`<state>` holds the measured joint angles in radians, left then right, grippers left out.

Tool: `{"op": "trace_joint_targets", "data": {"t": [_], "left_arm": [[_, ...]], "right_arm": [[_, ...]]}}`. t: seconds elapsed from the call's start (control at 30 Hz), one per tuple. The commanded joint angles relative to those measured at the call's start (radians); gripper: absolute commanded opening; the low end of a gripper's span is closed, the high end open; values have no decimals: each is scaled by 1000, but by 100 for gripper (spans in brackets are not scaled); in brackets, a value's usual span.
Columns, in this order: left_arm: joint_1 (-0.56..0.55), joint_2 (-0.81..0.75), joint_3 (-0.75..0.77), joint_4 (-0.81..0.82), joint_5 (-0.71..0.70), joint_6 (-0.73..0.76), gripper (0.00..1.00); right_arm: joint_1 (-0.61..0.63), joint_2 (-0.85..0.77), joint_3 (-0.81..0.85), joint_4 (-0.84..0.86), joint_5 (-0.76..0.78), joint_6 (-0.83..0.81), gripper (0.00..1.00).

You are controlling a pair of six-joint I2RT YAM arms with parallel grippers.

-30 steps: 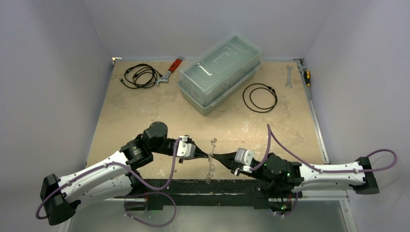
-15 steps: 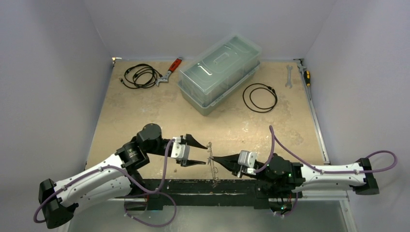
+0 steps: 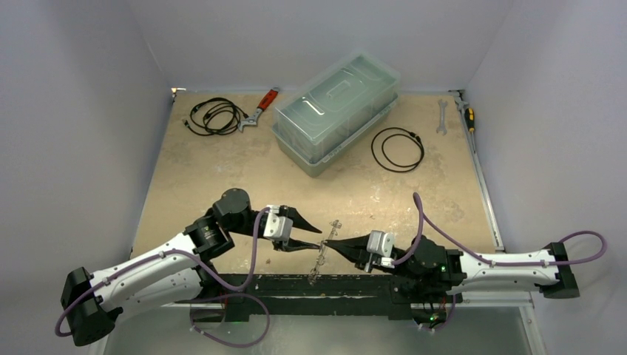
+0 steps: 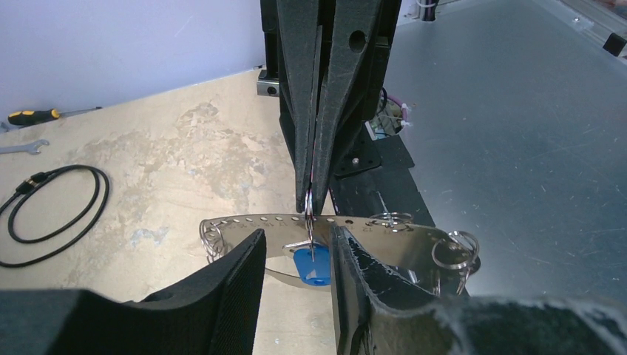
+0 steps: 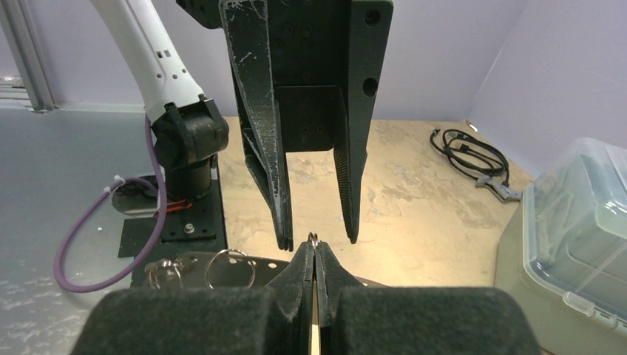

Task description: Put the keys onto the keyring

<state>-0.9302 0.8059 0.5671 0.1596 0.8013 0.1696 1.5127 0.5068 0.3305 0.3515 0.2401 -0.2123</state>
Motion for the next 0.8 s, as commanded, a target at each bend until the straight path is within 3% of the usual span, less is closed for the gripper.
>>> {"op": "trace_joint_targets", "data": {"t": [0.0,0.77], "left_arm": [[4,4,-10,86,45,-46,36],[4,63,-13,139,60,-97,16]], "right_arm": [[0,-19,-9,105,-4,8,0],[0,-12,-31,154,-7,-9,0]]}}
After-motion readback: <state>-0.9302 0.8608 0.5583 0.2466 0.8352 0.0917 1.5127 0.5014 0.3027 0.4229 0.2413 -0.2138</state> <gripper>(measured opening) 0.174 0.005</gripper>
